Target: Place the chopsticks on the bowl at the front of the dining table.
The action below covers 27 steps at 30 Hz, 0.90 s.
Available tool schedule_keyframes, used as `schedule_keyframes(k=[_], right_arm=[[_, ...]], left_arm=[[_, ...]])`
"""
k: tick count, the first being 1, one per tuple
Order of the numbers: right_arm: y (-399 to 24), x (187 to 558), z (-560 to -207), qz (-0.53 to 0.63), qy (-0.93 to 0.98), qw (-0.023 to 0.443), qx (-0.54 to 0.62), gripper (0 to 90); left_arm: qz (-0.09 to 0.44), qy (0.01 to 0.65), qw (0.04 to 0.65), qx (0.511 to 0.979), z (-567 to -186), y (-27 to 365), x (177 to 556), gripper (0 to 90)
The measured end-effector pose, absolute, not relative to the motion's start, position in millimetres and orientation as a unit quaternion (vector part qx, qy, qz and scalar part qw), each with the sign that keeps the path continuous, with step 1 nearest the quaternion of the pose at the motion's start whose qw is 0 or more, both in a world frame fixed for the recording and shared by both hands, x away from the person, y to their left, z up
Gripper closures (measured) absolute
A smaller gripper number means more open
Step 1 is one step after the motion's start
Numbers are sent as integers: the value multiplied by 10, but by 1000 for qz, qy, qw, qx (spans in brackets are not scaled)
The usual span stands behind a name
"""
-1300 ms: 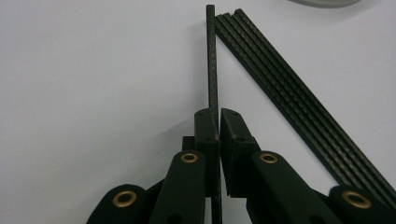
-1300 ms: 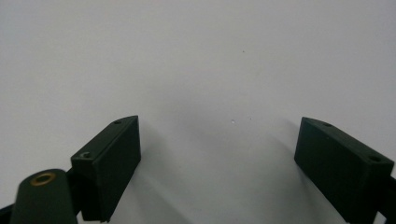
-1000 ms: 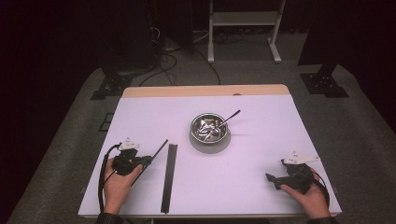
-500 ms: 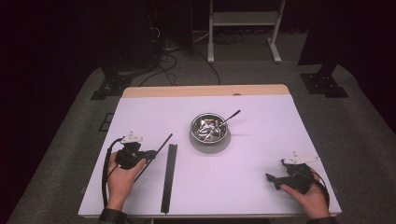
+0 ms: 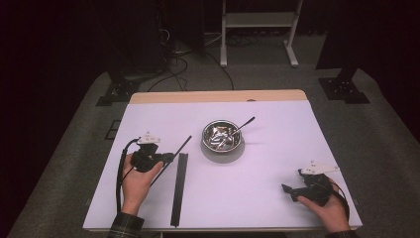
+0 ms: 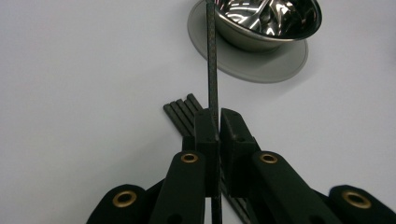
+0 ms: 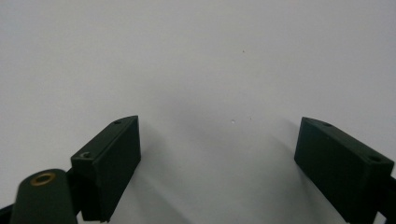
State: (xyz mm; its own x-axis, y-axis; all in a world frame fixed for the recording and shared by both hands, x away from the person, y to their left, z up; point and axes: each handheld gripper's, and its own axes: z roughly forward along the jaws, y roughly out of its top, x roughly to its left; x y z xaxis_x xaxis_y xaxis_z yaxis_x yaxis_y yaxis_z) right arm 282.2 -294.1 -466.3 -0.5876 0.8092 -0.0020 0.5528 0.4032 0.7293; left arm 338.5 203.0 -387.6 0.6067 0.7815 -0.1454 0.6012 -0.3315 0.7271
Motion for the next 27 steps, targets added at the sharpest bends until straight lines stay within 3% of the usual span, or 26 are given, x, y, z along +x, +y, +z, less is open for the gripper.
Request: schedule_keyframes(k=[27], right_arm=[[-2942,2823,-4663,354,818,181,417,126]], left_arm=[[104,418,407,806,-3793,1582,3761,864]])
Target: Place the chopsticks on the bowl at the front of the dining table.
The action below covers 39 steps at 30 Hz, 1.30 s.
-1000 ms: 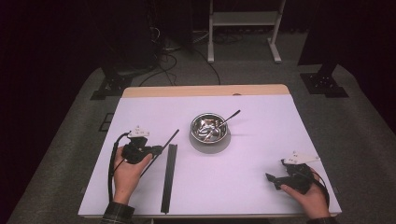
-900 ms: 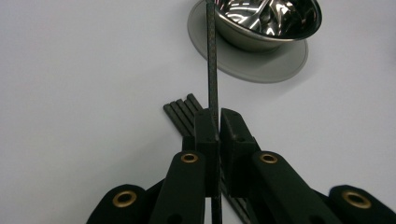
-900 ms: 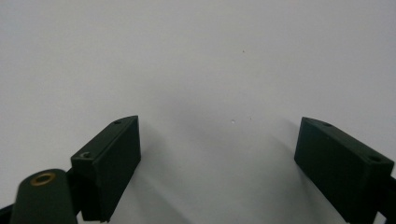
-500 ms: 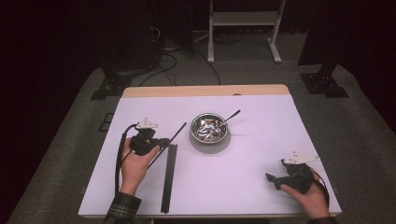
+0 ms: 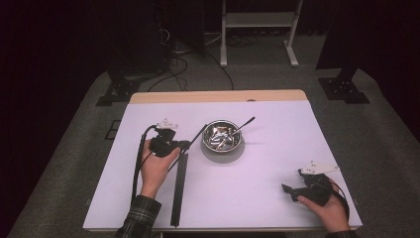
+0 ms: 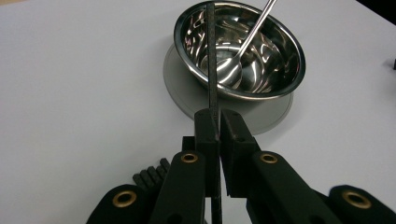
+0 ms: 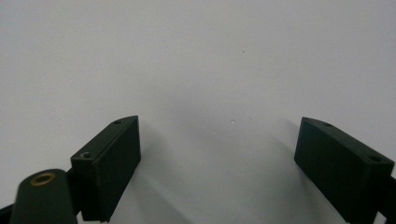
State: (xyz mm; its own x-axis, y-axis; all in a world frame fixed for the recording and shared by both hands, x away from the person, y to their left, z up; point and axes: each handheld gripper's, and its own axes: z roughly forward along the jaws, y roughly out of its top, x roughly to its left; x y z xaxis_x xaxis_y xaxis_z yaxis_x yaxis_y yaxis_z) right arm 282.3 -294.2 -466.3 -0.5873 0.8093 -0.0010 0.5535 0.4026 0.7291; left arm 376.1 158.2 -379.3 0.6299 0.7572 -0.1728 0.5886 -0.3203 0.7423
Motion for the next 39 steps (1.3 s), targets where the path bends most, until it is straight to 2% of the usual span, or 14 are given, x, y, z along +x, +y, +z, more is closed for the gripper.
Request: schedule_keyframes(k=[28,39], right_arm=[[-2942,2825,-4663,353,818,181,417,126],[-2942,2826,-4663,353,818,180,417,126]], left_arm=[[99,408,407,812,-3789,929,4089,864],[82,416,406,809,-3839,685,4298,864]])
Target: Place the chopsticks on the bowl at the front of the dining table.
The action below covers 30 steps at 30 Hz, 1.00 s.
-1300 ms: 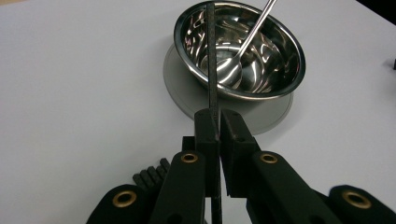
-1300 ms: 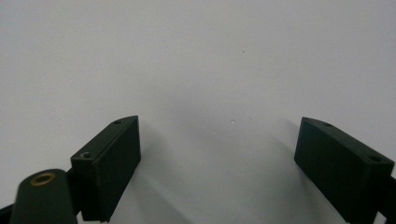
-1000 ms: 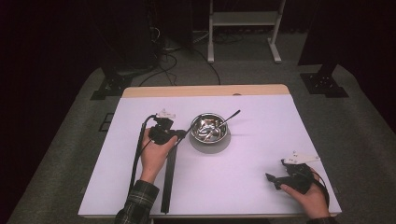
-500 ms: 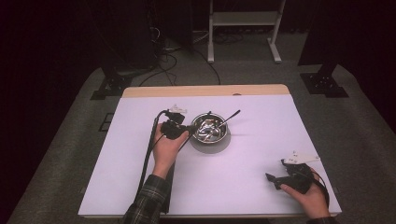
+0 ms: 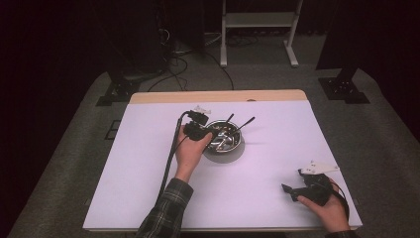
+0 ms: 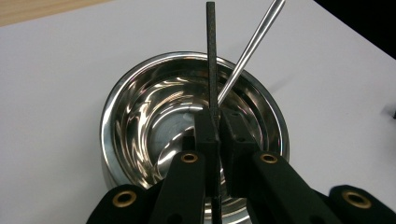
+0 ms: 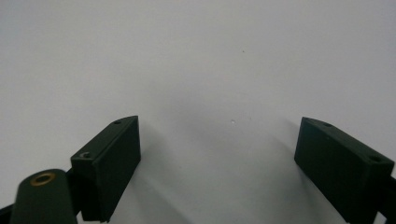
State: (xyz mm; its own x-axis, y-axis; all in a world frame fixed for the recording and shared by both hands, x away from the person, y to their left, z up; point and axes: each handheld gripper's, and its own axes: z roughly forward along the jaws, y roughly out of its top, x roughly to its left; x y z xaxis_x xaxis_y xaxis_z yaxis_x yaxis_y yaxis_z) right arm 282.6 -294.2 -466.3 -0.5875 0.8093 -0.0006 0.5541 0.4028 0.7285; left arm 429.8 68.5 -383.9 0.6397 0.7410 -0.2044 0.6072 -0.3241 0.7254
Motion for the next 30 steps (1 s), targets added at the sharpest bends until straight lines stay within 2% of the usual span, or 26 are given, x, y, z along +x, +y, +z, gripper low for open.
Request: schedule_keyframes(k=[15,30], right_arm=[[-2942,2826,-4663,353,818,180,417,126],[-2943,2827,-4663,353,818,180,417,126]], left_arm=[[68,427,401,808,-3955,479,4506,864],[57,424,401,810,-3988,348,4555,864]])
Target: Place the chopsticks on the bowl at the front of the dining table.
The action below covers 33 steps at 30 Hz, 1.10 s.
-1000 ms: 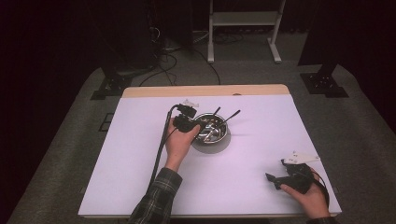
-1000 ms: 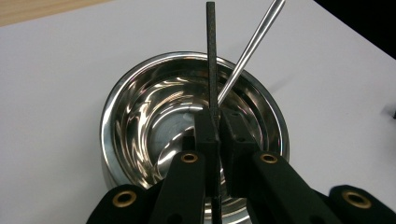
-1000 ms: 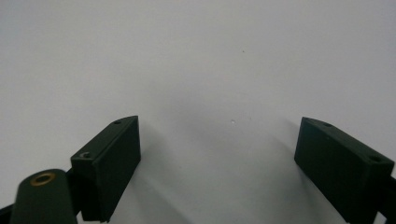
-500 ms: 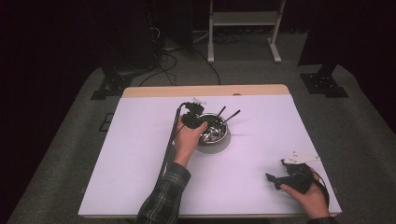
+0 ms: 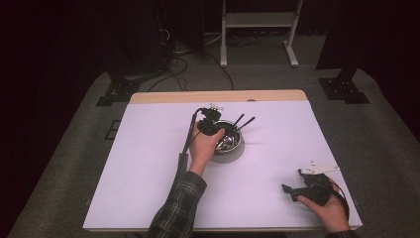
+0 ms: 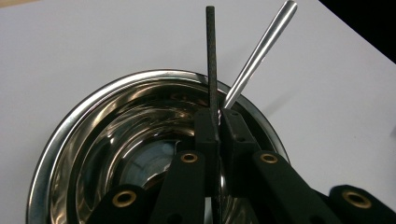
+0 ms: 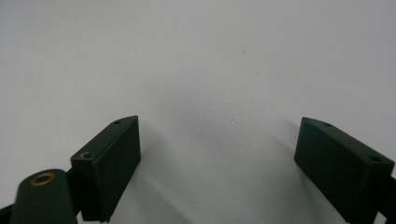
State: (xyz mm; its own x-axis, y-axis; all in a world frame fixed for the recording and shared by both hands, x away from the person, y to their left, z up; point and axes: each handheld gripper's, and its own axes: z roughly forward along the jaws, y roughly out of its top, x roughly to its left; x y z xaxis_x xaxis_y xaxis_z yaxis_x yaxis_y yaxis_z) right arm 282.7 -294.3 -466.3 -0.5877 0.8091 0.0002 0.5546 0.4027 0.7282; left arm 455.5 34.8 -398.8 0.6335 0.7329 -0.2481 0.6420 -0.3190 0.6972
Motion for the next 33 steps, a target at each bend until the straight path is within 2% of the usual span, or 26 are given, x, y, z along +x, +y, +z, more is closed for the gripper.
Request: schedule_keyframes(k=[11,22,33], right_arm=[[-2943,2826,-4663,353,818,180,417,126],[-2943,2826,-4664,353,818,180,417,126],[-2942,2824,-4664,354,818,181,417,126]], left_arm=[[64,419,401,812,-3996,344,4555,857],[74,415,401,813,-3959,364,4529,765],[80,411,400,815,-3857,592,4409,667]])
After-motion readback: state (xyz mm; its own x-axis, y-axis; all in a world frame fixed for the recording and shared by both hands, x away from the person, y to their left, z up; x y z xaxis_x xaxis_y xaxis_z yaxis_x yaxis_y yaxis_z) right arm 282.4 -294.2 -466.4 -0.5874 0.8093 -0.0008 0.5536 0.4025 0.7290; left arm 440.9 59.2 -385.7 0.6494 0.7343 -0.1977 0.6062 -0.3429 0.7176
